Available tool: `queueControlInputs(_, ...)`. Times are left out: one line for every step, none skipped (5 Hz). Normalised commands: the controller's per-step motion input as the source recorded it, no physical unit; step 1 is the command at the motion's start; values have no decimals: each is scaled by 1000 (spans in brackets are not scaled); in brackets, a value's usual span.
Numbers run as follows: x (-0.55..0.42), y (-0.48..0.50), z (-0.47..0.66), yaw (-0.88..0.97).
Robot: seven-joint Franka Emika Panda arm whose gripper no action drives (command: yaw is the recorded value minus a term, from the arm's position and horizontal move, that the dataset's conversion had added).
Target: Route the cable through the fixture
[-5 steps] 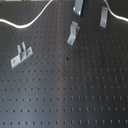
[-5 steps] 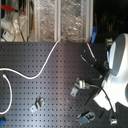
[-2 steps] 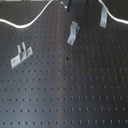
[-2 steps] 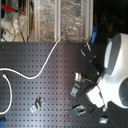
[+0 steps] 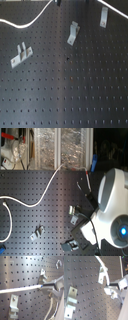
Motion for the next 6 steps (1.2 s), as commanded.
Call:
queueControlInputs(528, -427, 199, -203)
queueControlInputs(541, -500, 236, -246)
queueControlInputs(458, -538, 246, -277)
queueControlInputs(119, -540, 159, -177)
queueControlInputs(-277, -357, 86, -20)
queueControlInputs(-354, -243, 107, 0)
